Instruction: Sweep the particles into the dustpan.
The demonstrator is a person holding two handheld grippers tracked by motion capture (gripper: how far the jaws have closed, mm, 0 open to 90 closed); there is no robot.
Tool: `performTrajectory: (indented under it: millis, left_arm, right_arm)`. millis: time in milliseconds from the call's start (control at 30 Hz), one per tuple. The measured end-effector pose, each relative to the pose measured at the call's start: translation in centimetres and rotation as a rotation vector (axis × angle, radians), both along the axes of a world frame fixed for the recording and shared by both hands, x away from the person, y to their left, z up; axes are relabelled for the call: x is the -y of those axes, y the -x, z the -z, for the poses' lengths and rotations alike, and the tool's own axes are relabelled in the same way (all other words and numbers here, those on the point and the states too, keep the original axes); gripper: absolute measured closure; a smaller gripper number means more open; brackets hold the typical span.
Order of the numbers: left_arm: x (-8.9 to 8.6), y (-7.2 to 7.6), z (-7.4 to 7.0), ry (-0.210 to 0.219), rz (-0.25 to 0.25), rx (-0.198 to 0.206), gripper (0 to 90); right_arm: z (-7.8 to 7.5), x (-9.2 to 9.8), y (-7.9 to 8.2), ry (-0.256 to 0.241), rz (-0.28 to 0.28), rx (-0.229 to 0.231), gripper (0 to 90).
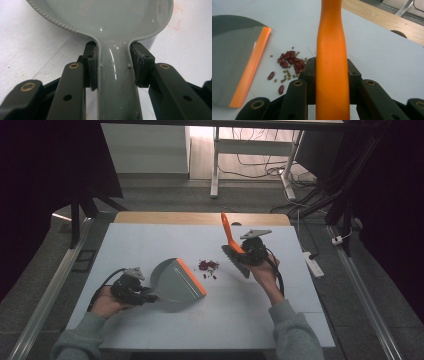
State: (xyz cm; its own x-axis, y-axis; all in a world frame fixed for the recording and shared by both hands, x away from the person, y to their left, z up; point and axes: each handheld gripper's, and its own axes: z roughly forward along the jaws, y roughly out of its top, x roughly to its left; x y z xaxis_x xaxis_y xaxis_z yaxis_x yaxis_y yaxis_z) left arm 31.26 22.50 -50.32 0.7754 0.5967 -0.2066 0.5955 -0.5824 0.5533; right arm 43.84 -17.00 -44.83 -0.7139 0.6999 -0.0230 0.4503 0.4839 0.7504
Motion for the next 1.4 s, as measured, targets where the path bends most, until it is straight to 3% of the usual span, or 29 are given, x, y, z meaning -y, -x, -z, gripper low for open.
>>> performTrajectory:
  millis: [233, 367, 567, 800, 1233, 1400]
  left_arm:
    - [0.2, 0.0, 0.0, 0.01, 0.0, -0.009, 61.3]
    - [0.3, 0.0, 0.1, 0.012, 0.006, -0.014, 61.3]
    - [0.4, 0.0, 0.1, 0.016, 0.006, -0.019, 61.3]
    - [0.3, -0.1, 0.1, 0.021, 0.003, -0.03, 61.3]
    - [0.3, -0.2, 0.1, 0.031, 0.008, -0.041, 61.3]
    - [0.4, -0.2, 0.2, 0.031, 0.006, -0.045, 61.4]
  right_arm:
    - [1.1, -2.0, -2.5, 0.044, 0.031, -0.032, 70.3]
    - [1.5, -2.8, -3.3, 0.042, 0.043, -0.049, 70.4]
    - [2.3, -4.0, -4.2, 0.097, 0.036, -0.063, 70.4]
    - [2.8, -5.5, -5.1, 0.177, 0.011, -0.075, 70.4]
    - [3.2, -8.0, -5.9, 0.24, -0.028, -0.091, 70.4]
    - [3.5, -8.6, -5.9, 0.238, -0.042, -0.09, 70.4]
